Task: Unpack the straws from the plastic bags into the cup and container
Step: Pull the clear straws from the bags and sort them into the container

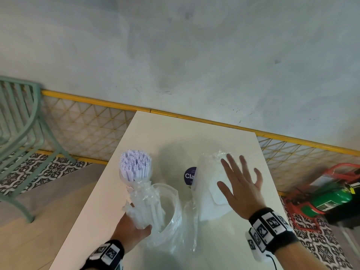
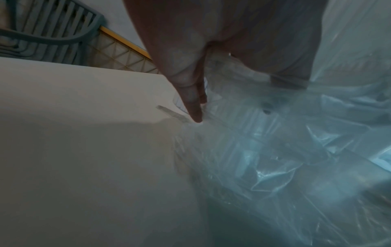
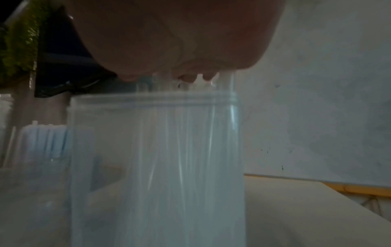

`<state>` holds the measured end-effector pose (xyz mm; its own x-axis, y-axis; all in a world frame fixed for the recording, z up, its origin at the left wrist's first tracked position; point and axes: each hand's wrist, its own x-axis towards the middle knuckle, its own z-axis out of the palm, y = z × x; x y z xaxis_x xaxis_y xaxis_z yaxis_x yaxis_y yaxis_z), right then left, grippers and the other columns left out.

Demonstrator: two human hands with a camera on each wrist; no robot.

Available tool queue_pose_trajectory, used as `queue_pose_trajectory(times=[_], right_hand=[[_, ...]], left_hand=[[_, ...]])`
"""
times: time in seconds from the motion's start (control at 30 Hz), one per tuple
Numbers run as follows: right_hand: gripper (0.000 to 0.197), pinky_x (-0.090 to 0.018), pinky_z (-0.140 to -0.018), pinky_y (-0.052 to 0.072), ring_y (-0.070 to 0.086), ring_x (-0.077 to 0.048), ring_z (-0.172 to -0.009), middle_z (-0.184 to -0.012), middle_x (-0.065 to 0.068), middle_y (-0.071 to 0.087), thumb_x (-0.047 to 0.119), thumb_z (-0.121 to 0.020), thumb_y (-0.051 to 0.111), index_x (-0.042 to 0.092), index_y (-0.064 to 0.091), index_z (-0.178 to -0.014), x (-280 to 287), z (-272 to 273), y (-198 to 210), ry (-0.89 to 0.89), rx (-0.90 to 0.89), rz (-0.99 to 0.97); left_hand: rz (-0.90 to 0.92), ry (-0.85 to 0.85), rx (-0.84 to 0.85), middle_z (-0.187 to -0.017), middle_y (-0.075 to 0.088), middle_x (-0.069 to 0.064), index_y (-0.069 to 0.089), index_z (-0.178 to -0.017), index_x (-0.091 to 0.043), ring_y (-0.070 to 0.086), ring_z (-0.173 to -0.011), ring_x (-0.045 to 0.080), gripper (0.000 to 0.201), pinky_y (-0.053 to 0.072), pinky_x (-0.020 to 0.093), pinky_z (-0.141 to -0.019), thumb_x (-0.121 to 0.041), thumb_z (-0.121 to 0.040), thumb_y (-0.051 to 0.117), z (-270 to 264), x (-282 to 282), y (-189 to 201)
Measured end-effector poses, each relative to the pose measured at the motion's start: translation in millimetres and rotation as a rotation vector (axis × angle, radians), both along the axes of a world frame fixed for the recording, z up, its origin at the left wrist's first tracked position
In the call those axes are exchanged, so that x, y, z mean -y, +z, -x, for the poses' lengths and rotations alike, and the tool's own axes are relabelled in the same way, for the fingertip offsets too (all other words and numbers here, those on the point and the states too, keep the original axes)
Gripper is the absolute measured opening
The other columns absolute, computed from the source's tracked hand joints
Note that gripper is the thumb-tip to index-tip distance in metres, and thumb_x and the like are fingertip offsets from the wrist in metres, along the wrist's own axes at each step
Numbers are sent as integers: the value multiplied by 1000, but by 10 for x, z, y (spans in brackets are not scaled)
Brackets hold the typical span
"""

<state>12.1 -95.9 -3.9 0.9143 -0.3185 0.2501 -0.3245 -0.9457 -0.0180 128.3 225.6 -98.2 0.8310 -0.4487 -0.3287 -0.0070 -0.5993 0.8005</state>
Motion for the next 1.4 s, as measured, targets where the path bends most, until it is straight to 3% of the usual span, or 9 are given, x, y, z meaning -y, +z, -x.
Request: queue_pose_trajectory(times=[0.2, 0.27, 0.37, 0.53, 0.7, 0.8, 1.07, 1.2, 1.4], right_hand=[[61, -29, -107, 31, 41, -7, -130, -140, 9, 50, 33, -84, 60, 30, 40, -141, -813, -126, 359, 365, 193, -342], [79, -21, -115, 24, 28, 1, -135, -148, 10, 37, 29, -81, 69, 29, 29, -149, -1082, -267, 198, 417, -49, -604], [107, -34, -115, 32, 23, -11, -142, -158, 13, 17, 26, -73, 79, 29, 10, -154, -1237, -556, -144, 374, -276, -791], [105, -9, -71, 42, 52, -4, -84, -131, 8, 53, 13, -71, 82, 33, 20, -153, -1228, -881, -326, 352, -425, -839], [83, -22, -95, 45, 57, -19, -115, -131, -2, 54, 13, -72, 85, 12, 40, -142, -1248, -944, -269, 225, -472, -870], [82, -38, -96, 53, 62, -20, -110, -126, 2, 54, 27, -55, 93, 32, 48, -124, -1218, -964, -381, 227, -397, -931], [78, -39, -91, 54, 62, -22, -104, -117, -6, 56, 3, -58, 87, 44, 39, -103, -1189, -925, -350, 248, -196, -925], [62, -36, -91, 55, 63, -18, -106, -117, -5, 61, 1, -64, 82, 14, 60, -120, -1159, -866, -360, 260, -274, -898], [35, -28, -79, 57, 69, -12, -81, -91, 7, 69, 19, -74, 81, 16, 65, -104, -1159, -834, -346, 165, -240, -831]], left_hand=[[-2, -21, -27, -102, 62, -9, 51, -115, -23, 60, -99, 11, 68, 43, 27, -90, -47, -55, 72, -29, 4, -79], [17, -37, -25, -105, 62, -11, 53, -118, -22, 60, -102, 10, 73, 41, 24, -90, -49, -53, 71, -33, 23, -59], [47, -43, -45, -114, 61, -11, 51, -124, -25, 57, -111, 11, 78, 43, 31, -99, -45, -54, 77, -40, 31, -62], [71, -54, -72, -121, 57, -7, 42, -130, -27, 53, -117, 14, 88, 40, 32, -102, -41, -57, 87, -23, 76, 64], [227, -51, -72, -112, 48, -30, 31, -123, -40, 52, -105, -9, 86, 39, 7, -80, -16, -64, 89, -3, 226, 298], [311, -63, -88, -110, 55, -28, 38, -113, -47, 49, -99, -27, 78, 42, 11, -91, -14, -65, 89, -16, 287, 375], [425, -50, -95, -109, 70, -18, 59, -114, -28, 65, -101, -1, 63, 49, 12, -80, -3, -63, 88, -134, 379, 419], [424, -33, -103, -104, 69, -28, 60, -110, -28, 64, -97, -7, 62, 46, 4, -75, -9, -60, 91, -130, 357, 402], [395, 23, -99, -99, 70, -16, 56, -112, -29, 61, -94, -15, 60, 45, 3, -73, -10, -65, 88, -180, 359, 331]])
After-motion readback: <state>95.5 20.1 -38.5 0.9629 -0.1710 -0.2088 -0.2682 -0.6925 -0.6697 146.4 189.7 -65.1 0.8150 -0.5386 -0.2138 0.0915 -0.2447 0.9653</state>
